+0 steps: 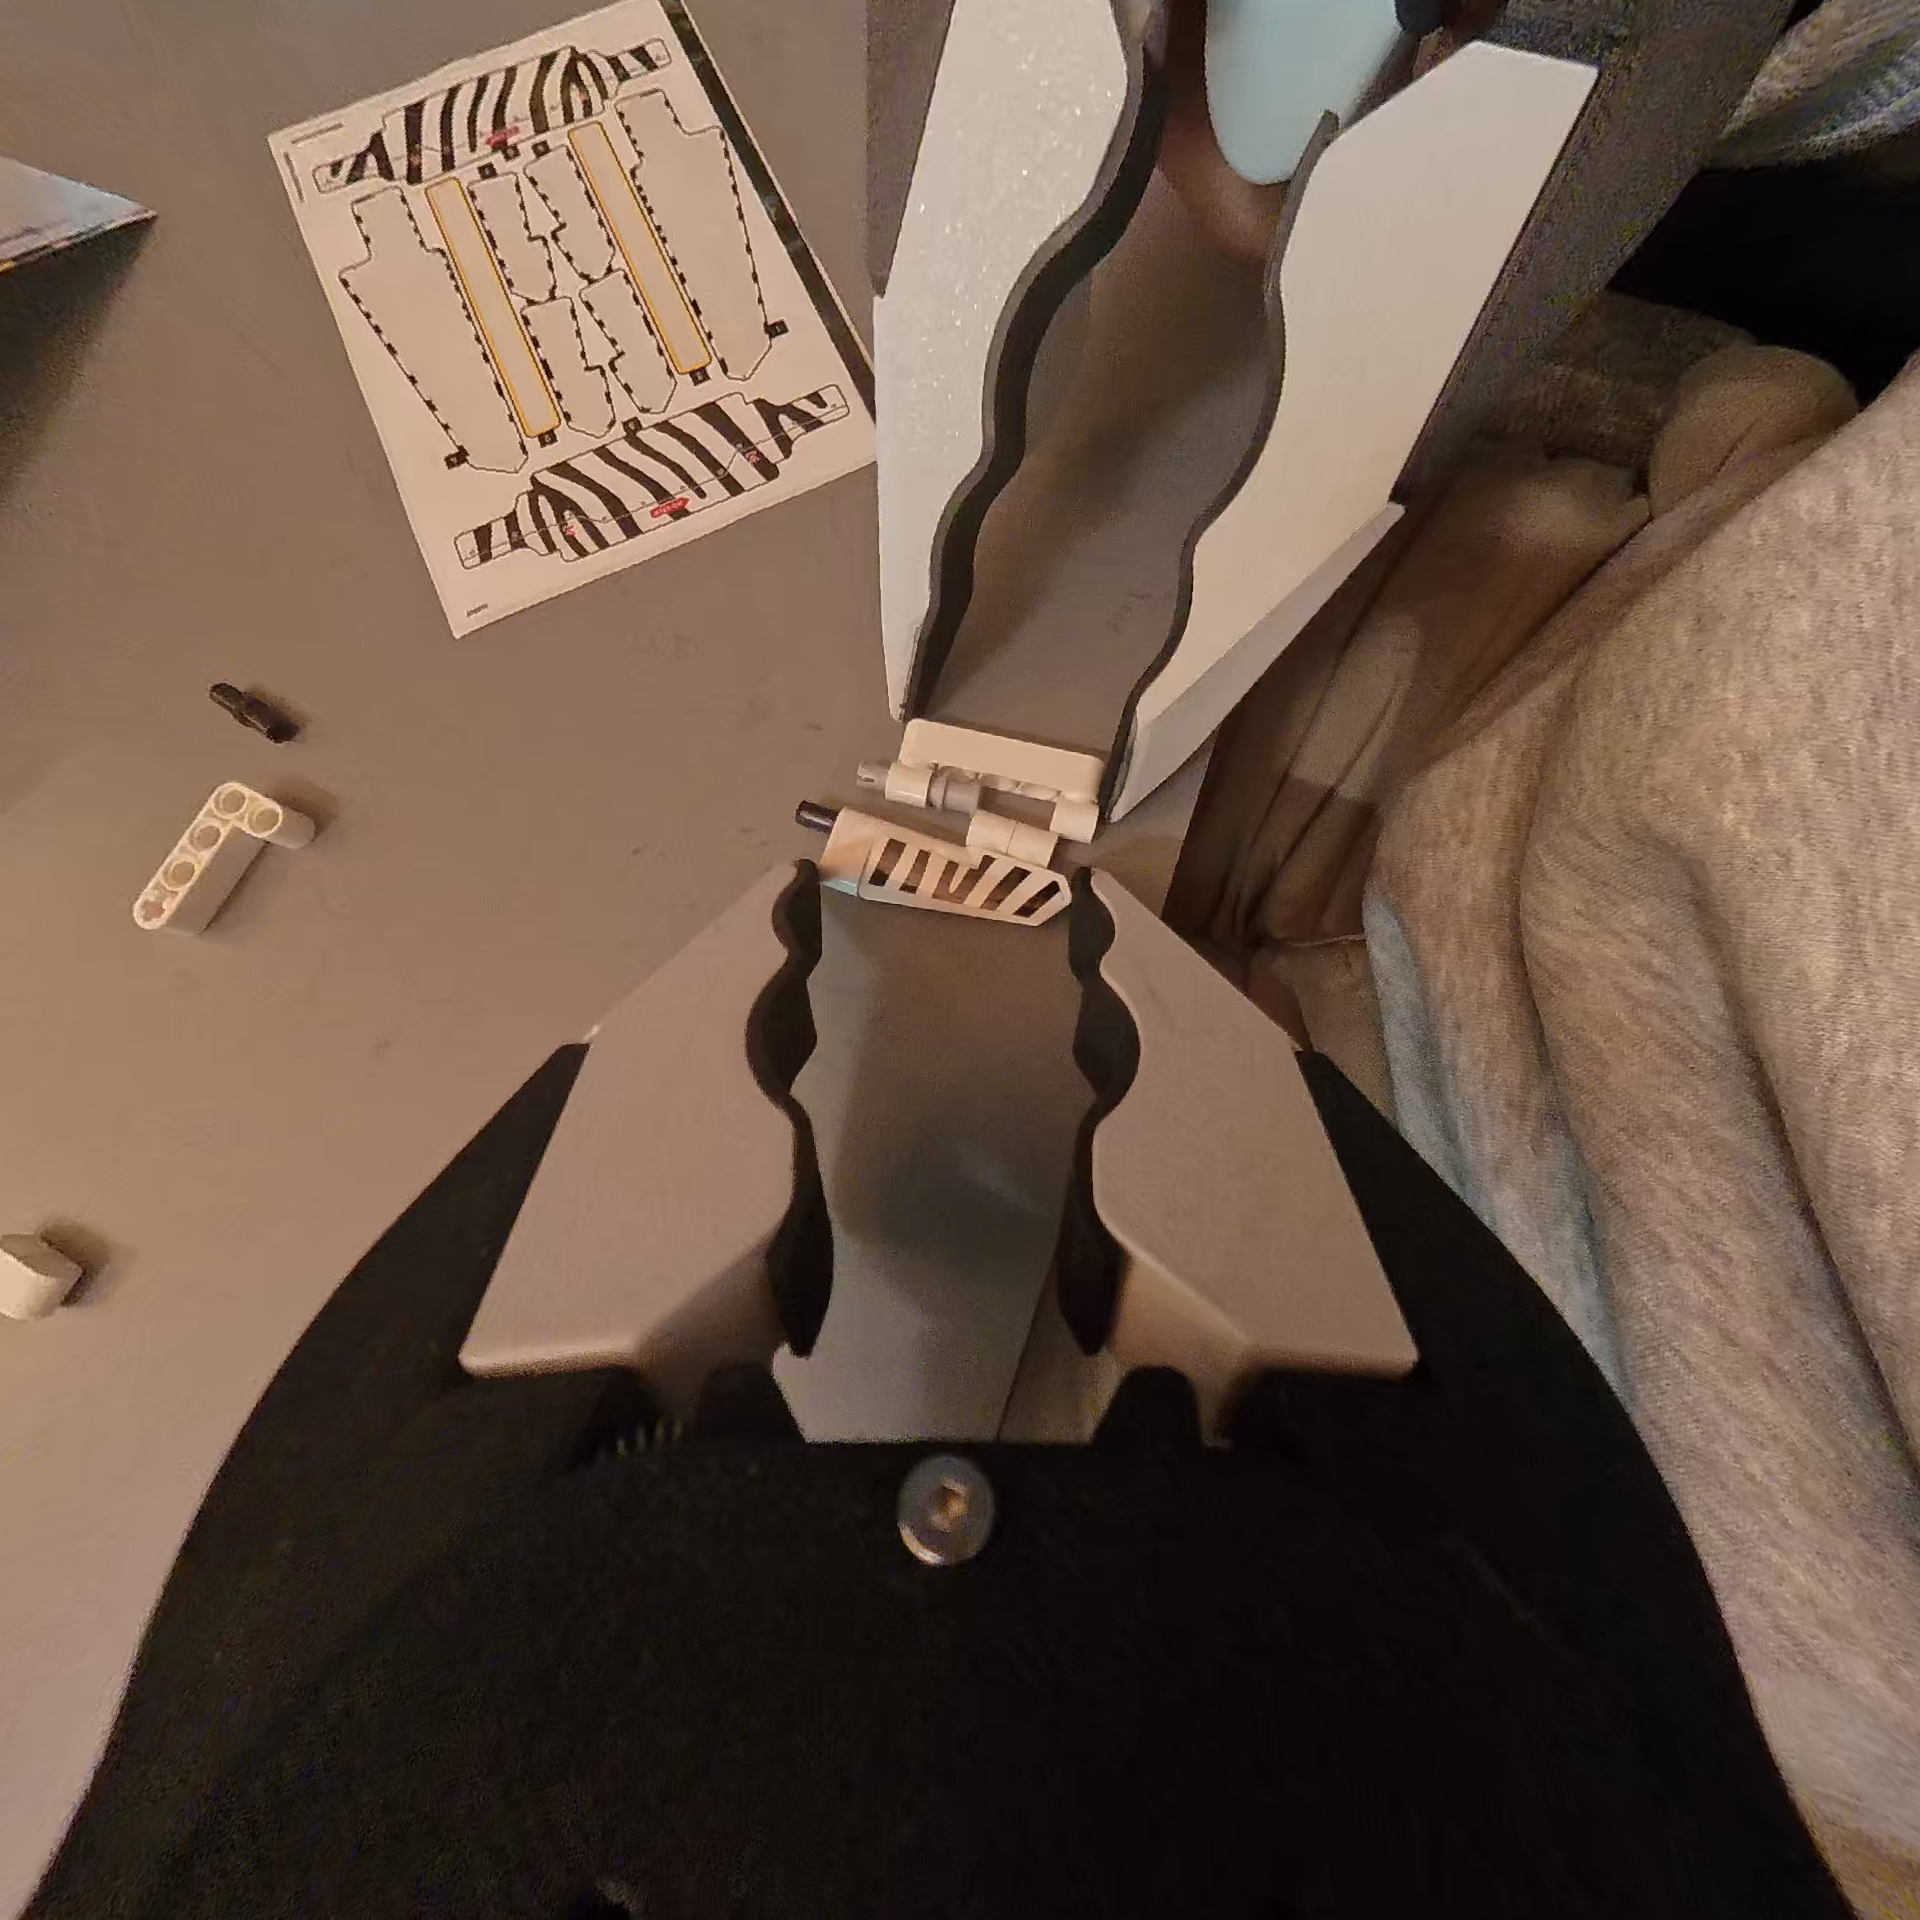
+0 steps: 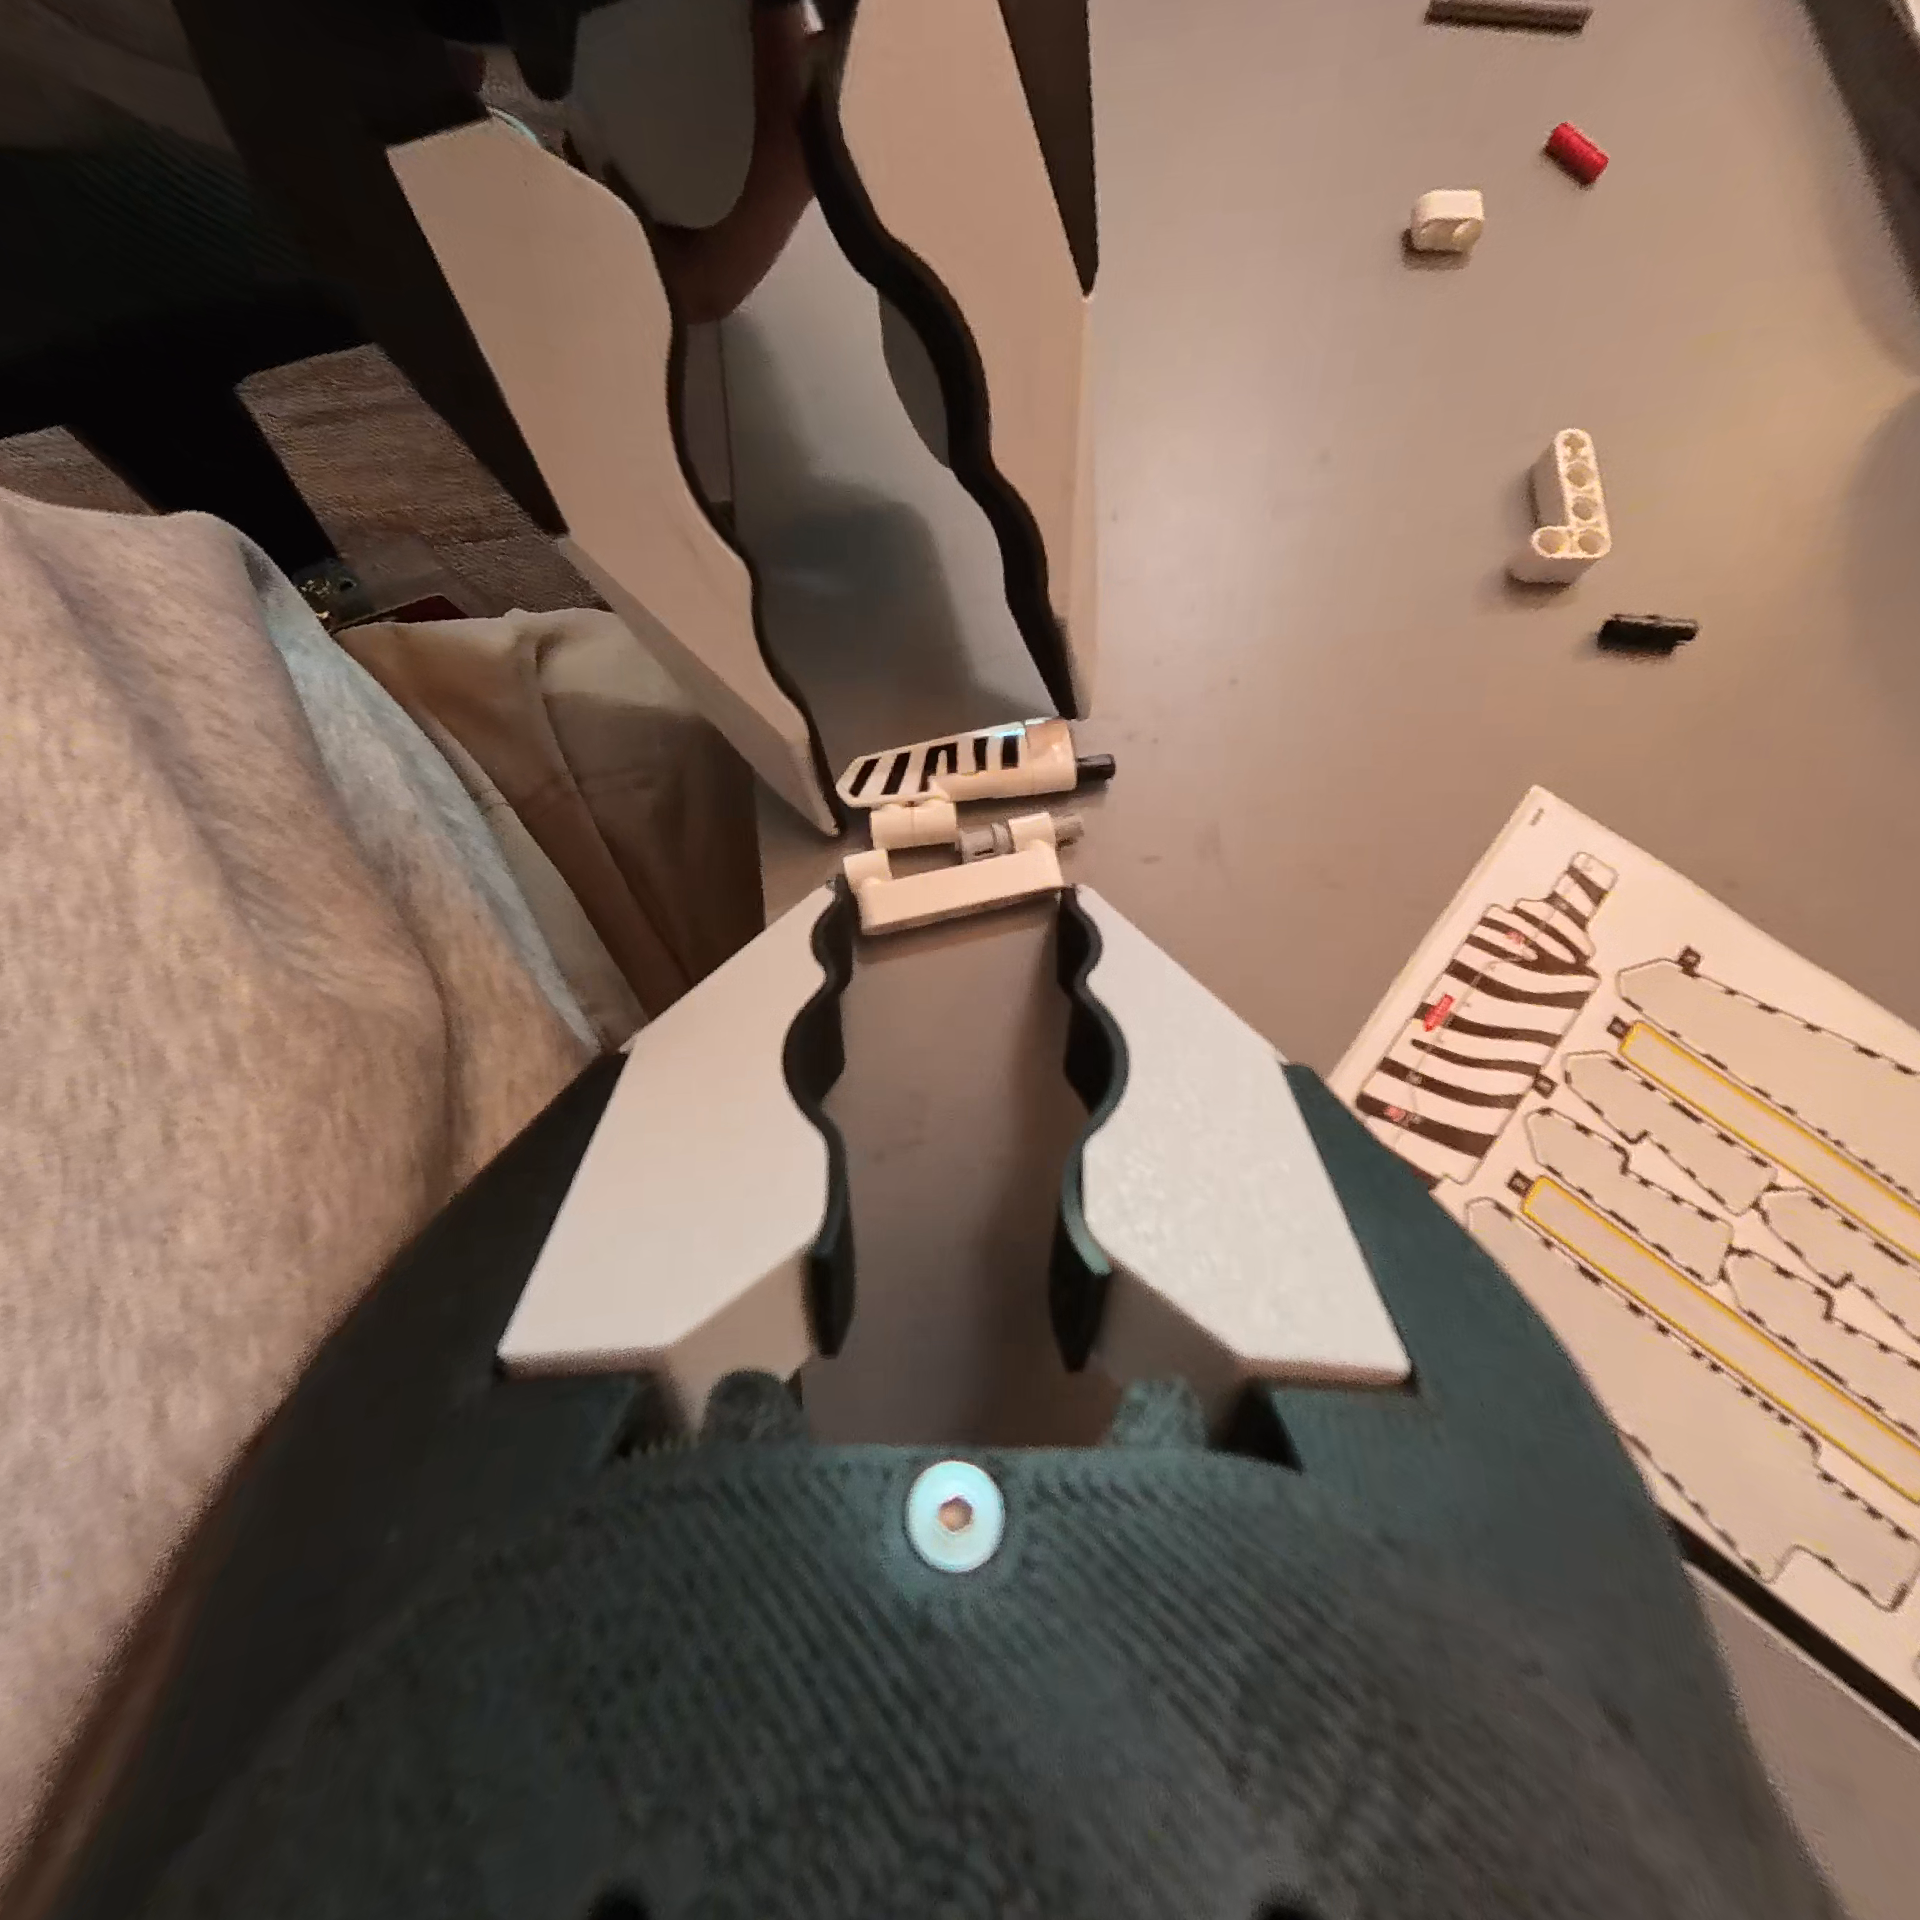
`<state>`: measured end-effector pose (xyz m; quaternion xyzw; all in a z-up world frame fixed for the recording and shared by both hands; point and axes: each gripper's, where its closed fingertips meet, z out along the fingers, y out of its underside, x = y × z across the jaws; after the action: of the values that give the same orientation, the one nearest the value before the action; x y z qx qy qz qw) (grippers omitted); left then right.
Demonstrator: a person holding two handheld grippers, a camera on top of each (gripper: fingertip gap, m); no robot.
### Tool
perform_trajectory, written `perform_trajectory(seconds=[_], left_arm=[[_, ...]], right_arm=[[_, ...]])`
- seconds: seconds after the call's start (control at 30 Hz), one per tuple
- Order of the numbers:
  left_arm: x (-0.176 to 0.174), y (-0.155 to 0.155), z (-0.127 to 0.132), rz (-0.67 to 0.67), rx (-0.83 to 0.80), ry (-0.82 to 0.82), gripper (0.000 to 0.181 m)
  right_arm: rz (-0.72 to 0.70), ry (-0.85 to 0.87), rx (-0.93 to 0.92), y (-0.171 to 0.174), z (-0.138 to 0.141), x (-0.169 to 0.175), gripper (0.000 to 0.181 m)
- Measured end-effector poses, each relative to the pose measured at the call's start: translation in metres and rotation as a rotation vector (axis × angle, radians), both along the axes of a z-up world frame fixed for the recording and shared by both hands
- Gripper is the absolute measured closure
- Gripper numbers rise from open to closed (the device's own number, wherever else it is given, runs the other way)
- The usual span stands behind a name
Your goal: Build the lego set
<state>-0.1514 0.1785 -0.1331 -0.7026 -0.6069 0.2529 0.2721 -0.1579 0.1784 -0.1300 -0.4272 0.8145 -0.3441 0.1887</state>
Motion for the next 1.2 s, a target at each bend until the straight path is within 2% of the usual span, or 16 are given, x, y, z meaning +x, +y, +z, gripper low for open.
perform_trajectory(seconds=[0.13, 0.17, 0.27, 0.33, 0.4, 0.53, 0.63, 0.77, 0.97, 1.2], left_arm=[[0.001, 0.0, -0.001, 0.001, -0.016, -0.007, 0.132], [0.001, -0.001, -0.001, 0.001, -0.021, -0.008, 0.132], [0.001, -0.001, -0.001, 0.001, -0.026, -0.011, 0.132], [0.001, -0.001, -0.001, -0.001, -0.028, -0.013, 0.132], [0.002, -0.001, -0.001, -0.001, -0.036, -0.016, 0.132], [0.002, -0.002, -0.001, -0.004, -0.044, -0.024, 0.131], [0.001, -0.002, -0.001, 0.0, -0.049, -0.048, 0.131], [0.001, -0.004, -0.001, 0.021, -0.055, -0.093, 0.131], [0.001, -0.004, -0.001, 0.049, -0.038, -0.123, 0.132], [0.003, -0.004, -0.002, 0.079, -0.003, -0.162, 0.132]], right_arm=[[-0.012, -0.008, -0.01, 0.001, 0.0, 0.0, 0.142], [0.002, -0.021, -0.003, 0.003, 0.0, 0.002, 0.154], [-0.014, -0.057, 0.008, 0.002, 0.0, 0.002, 0.156], [-0.009, -0.079, 0.026, 0.004, 0.001, 0.003, 0.152], [0.005, -0.081, 0.036, 0.006, 0.002, 0.003, 0.139], [0.047, -0.064, -0.05, 0.004, 0.014, -0.004, 0.129], [0.114, -0.037, -0.104, -0.003, 0.018, -0.012, 0.126], [0.274, -0.084, -0.04, 0.002, 0.019, -0.002, 0.122], [0.375, 0.008, -0.024, 0.001, -0.002, -0.001, 0.129], [0.301, -0.025, -0.023, -0.003, -0.001, 0.001, 0.142]])
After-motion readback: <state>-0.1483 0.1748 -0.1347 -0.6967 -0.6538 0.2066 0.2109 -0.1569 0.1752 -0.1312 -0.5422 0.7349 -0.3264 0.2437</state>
